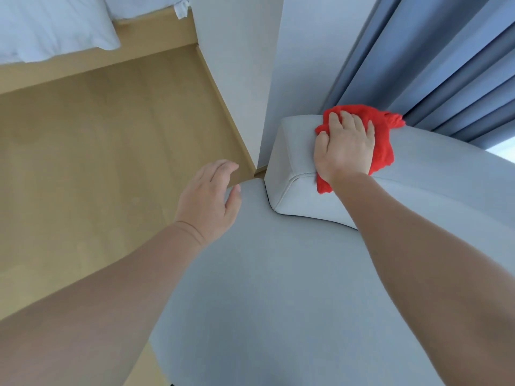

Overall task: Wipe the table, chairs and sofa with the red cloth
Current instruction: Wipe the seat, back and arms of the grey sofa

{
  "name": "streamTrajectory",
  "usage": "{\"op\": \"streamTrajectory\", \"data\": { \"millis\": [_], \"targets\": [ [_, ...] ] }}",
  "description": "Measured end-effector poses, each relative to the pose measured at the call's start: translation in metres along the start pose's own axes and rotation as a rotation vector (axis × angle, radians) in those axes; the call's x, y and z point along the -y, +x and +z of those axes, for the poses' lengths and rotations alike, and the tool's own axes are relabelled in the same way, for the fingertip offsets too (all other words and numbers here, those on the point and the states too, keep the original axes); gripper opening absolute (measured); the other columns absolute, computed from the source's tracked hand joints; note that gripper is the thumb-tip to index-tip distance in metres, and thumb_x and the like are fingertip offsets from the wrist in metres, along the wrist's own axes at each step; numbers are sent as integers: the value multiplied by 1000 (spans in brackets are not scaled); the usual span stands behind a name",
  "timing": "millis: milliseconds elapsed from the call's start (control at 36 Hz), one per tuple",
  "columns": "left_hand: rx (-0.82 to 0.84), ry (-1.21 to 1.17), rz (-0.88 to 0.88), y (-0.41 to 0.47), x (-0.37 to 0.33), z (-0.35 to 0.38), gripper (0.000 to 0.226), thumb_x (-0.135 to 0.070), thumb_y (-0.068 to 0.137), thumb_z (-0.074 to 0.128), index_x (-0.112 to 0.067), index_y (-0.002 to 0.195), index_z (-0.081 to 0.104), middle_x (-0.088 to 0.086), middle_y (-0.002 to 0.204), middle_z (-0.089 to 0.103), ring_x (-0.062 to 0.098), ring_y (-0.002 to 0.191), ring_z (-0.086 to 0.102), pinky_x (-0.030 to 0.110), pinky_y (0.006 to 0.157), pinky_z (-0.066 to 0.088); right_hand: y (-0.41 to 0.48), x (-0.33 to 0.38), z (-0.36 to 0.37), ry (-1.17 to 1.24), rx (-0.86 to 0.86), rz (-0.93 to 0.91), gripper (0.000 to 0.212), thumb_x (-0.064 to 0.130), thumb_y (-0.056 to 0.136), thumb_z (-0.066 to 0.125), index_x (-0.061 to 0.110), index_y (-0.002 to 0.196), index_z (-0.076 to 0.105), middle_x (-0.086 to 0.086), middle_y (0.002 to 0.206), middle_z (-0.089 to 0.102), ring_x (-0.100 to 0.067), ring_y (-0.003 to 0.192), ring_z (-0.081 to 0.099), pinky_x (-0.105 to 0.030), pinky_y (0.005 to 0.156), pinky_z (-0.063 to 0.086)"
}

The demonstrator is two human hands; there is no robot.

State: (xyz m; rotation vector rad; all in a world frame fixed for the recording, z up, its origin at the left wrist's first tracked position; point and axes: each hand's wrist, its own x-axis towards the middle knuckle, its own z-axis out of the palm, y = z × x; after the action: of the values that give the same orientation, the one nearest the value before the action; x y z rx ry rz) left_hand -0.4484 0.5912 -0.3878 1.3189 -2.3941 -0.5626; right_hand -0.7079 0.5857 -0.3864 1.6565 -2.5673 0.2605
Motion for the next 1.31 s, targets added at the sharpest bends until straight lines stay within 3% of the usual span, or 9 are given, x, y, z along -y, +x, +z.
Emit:
{"op": "streamTrajectory", "data": {
  "millis": [222, 361, 472, 667, 778, 917, 1083, 1167, 1306],
  "targets": [
    [-58, -38, -24, -22, 9, -15, 45, -28, 89, 37, -1, 121, 55, 12, 121, 58, 25, 107, 52, 23, 94, 34, -18, 62, 9, 157, -21, -200, 52, 32, 88, 26, 13, 114, 67, -3, 132, 59, -25, 129, 45, -43, 116, 16],
    [-139, -224, -38, -27, -2, -38, 48, -31, 91, 35, 0, 123, 53, 12, 124, 55, 18, 114, 45, 13, 98, 26, -37, 74, -24, 775, 118, 97, 48, 33, 90, 26, 8, 87, 67, -8, 90, 69, -28, 95, 61, -41, 99, 39],
    [-147, -560, -152, -26, -47, -60, 65, -47, 88, 28, -5, 132, 48, -2, 130, 47, 1, 119, 39, 9, 103, 23, -93, 112, -76, 1171, 155, 382, 43, 49, 90, 28, 23, 85, 62, -3, 88, 70, -27, 86, 66, -43, 74, 52],
    [324, -1308, -397, -47, -138, -114, 35, -45, 97, 36, -29, 105, 67, -6, 104, 68, 13, 107, 61, 38, 100, 43, -177, 133, -176, 1462, -110, 485, 33, 35, 102, 35, 12, 108, 57, -5, 100, 63, -10, 92, 62, -19, 80, 49],
    [669, -1377, -324, -84, -188, -133, 58, -55, 99, 25, -15, 122, 61, 6, 121, 65, 17, 120, 56, 36, 105, 40, -213, 99, -208, 1099, -325, 427, 19, 48, 91, 35, 39, 104, 46, -5, 111, 55, -15, 105, 54, -30, 93, 43],
    [982, -1266, -123, -115, -263, -152, 58, -66, 90, 30, -22, 97, 66, 7, 111, 66, 18, 108, 58, 44, 104, 35, -269, 47, -271, 866, -586, 546, 34, 42, 92, 38, 19, 110, 55, 16, 102, 45, 9, 95, 47, -7, 86, 34],
    [1196, -971, 348, -173, -352, -182, 67, -63, 88, 32, -3, 98, 59, 30, 81, 54, 37, 79, 57, 53, 81, 49, -360, -9, -340, 842, -708, 883, 5, 45, 95, 44, 47, 94, 48, 4, 102, 59, -12, 94, 61, -34, 80, 50],
    [1193, -777, 689, -197, -385, -191, 45, -36, 102, 31, -4, 86, 58, 12, 71, 58, 15, 69, 56, 37, 73, 46, -415, -32, -373, 813, -799, 965, 11, 37, 99, 45, 30, 95, 52, 8, 92, 62, -10, 89, 61, -27, 77, 45],
    [1056, -378, 949, -211, -432, -204, 19, -30, 97, 50, -31, 115, 57, -17, 112, 63, -8, 101, 58, 9, 80, 41, -511, -59, -417, 779, -966, 1032, 23, 34, 100, 44, 22, 82, 52, 6, 77, 58, -2, 68, 54, -22, 67, 42]
  ]
}}
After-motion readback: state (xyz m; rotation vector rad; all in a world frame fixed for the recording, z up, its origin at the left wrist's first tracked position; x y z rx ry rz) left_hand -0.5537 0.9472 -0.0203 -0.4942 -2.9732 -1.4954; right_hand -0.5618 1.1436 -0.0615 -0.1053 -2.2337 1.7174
